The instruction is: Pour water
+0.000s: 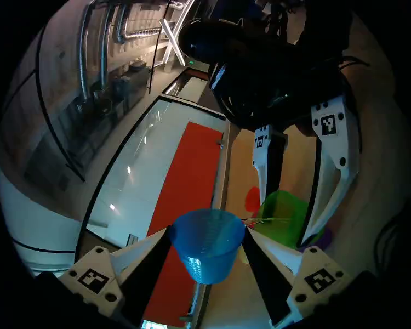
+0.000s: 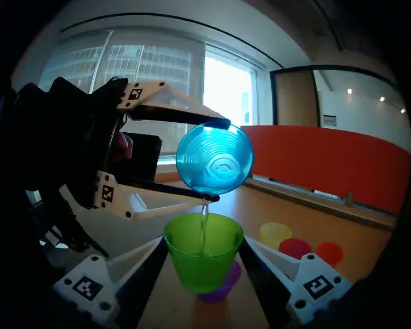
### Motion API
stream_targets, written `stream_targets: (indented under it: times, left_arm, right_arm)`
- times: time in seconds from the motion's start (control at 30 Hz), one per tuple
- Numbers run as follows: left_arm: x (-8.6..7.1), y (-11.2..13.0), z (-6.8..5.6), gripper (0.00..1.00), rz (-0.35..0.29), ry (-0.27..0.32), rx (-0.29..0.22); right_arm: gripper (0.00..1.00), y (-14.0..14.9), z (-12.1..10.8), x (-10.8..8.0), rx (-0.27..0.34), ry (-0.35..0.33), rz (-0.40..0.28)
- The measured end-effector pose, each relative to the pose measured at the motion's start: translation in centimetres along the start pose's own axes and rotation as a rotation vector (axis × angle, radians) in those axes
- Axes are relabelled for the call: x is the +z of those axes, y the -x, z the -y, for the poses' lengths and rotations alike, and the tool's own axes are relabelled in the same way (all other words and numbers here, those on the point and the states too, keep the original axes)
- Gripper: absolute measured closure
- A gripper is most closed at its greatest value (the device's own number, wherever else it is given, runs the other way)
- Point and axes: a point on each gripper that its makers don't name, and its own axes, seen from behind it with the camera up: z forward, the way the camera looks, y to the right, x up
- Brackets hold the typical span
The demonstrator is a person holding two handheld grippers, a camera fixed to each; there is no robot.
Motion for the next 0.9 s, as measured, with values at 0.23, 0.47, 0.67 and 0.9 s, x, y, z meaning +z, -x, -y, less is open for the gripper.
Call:
stream_targets:
  times: [0.23, 0.47, 0.67, 0.9]
  left_arm:
    - [0.08, 0.01, 0.19, 0.12, 0.0, -0.003, 0.013]
    - [0.05, -0.05, 0.37, 0.12, 0.0, -0.009, 0.037]
    - [0.06, -0.1, 0.28, 0.12, 0.001, -0.009, 0.054]
    - [-0.03, -0.32, 0.33, 0.12, 0.001, -0.01, 0.074]
  right_arm:
    - [0.09, -0.09, 0.06, 0.01, -0.003, -0.001, -0.001]
    - [0.09, -0.12, 0.02, -0.02, -0.003, 0.0, -0.004]
    - [0.09, -0.14, 0.03, 0.0, -0.003, 0.001, -0.005]
    - [0.09, -0.09, 0.03, -0.03, -0.004, 0.002, -0.005]
